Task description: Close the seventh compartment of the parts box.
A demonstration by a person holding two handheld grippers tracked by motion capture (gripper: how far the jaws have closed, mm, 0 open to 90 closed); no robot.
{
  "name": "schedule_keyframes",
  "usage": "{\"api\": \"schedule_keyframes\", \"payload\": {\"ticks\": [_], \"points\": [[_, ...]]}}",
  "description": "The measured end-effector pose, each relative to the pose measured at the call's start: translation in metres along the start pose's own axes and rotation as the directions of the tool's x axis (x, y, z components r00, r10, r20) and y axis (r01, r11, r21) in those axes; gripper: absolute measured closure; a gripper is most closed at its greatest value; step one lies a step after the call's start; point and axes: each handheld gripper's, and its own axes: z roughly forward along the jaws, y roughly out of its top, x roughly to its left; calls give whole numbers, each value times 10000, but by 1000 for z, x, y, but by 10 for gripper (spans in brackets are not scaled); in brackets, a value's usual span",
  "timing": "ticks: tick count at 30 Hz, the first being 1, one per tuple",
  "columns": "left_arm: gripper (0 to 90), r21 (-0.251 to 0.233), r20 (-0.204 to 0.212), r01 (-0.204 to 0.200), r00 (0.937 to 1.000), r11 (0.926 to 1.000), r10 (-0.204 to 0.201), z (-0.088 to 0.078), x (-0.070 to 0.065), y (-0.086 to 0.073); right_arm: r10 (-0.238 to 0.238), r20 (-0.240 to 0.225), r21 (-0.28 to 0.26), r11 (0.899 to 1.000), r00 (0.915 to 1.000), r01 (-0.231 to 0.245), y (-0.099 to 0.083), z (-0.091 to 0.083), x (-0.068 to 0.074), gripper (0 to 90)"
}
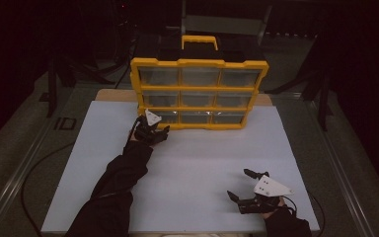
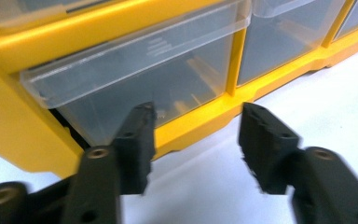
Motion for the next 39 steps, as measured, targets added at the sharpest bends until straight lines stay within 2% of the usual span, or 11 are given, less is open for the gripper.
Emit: {"api": "schedule_keyframes", "payload": {"ticks": [7, 12, 14, 15, 21, 25, 31, 33, 34, 39], "points": [[241, 124, -104, 31, 9999, 9999, -30, -3, -1, 0, 10, 15, 13, 10000, 10000, -10, 0, 0, 0, 83], [118, 97, 485, 79, 9988, 9999, -83, -5, 2, -1, 24, 22, 3, 10000, 10000, -24, 0, 0, 0, 83], [36, 160, 761, 19, 9971, 9999, -31, -4, 2, -1, 24, 23, 5, 10000, 10000, -24, 0, 0, -1, 82], [16, 187, 714, -33, 9974, 9998, 19, -4, 1, -1, 20, 15, 13, 10000, 10000, -20, -1, 0, -1, 83], [0, 126, 982, -219, 9950, 9997, 205, -6, -2, -1, 108, 22, 27, 9999, 9999, -108, -2, 1, -2, 82], [0, 55, 1340, -242, 9907, 9997, 232, -10, -2, -1, 172, -31, 7, 9999, 9998, -172, -3, 3, -4, 83], [0, -13, 1514, -154, 9884, 9999, 155, -13, 0, 0, 157, -99, 20, 9999, 9998, -156, -3, 4, -5, 83], [0, 22, 1854, -207, 9825, 9998, 199, -17, 0, 2, 185, -38, -5, 9998, 9998, -185, -3, 4, -4, 83], [0, 27, 1868, -207, 9822, 9998, 198, -18, -1, 3, 157, -48, -9, 9999, 9999, -157, -3, 4, -5, 83], [0, -94, 2370, -342, 9709, 9994, 354, -21, -1, 5, 161, -56, 23, 9999, 9999, -161, -2, 4, -4, 82]]}}
